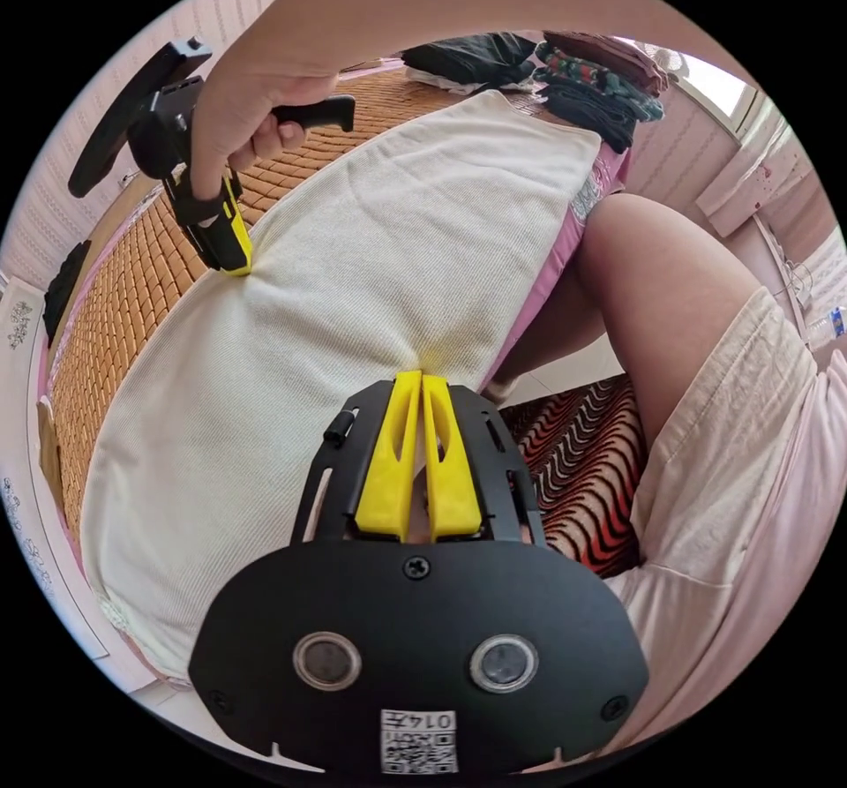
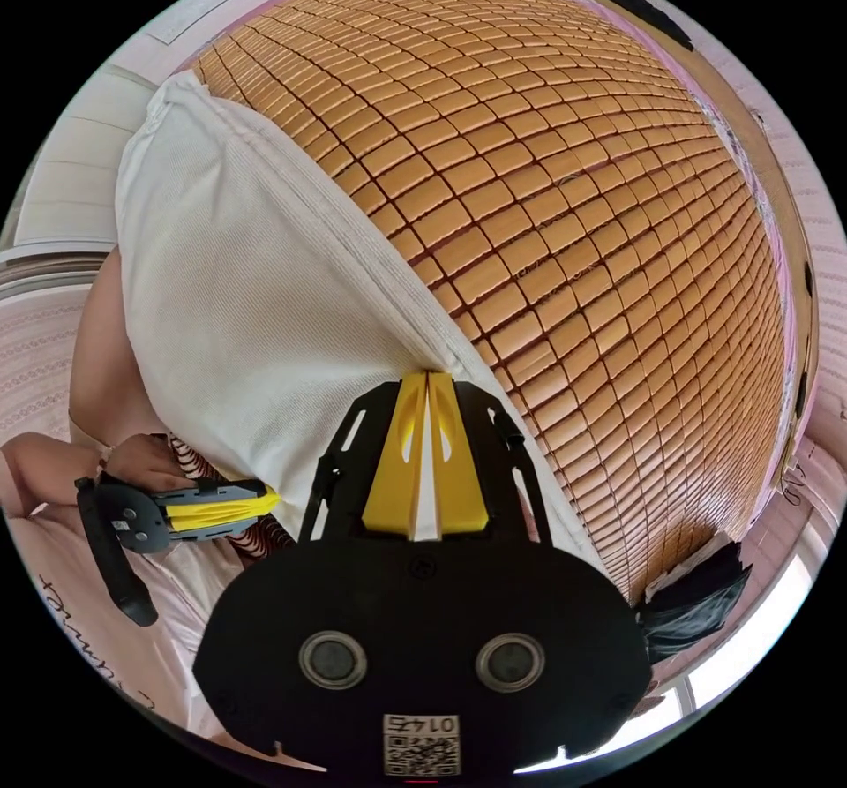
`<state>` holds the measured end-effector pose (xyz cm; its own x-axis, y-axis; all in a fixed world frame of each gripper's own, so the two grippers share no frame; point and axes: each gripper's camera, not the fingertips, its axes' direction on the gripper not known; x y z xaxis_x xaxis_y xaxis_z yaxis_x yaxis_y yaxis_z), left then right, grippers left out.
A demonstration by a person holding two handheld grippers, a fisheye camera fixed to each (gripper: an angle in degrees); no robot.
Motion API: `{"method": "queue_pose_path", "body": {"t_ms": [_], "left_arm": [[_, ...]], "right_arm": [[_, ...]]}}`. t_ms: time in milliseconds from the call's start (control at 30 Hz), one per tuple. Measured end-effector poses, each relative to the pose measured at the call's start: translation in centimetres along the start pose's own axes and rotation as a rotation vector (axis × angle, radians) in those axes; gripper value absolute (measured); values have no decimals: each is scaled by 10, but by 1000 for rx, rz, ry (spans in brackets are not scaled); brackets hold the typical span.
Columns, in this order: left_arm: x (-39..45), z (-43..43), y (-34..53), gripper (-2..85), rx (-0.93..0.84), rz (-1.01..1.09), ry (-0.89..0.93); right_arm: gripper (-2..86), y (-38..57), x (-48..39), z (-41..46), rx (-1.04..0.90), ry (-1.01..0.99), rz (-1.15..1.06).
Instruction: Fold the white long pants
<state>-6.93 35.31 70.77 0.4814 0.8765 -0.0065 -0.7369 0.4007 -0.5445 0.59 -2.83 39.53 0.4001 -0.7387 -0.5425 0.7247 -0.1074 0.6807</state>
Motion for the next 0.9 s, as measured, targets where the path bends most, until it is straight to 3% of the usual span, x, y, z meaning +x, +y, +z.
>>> {"method": "queue_pose_path", "body": {"t_ms": [133,233,367,500,600,767,900], "left_arm": [[-10,-2,-3,-9,-9,5,46],[-19,-16,-2,-7,42,-25,80],[-25,-35,-14,10,105,-1,162],[-19,-42,-48,57,107,58,223],[-3,-40,-82,83,137,131,271],[27,-11,-139,97,103,266,308],[32,22,-167,98,5,280,239]], "right_arm": [[-4,51,14,-11,184,-32,76],[-4,142,33,-27,409,-135,232],[0,322,82,-15,580,-203,699],[59,518,118,37,793,-458,1194],[129,603,117,57,786,-335,1433],[163,650,136,83,797,-325,1523],[122,655,156,96,762,-356,1506]]}}
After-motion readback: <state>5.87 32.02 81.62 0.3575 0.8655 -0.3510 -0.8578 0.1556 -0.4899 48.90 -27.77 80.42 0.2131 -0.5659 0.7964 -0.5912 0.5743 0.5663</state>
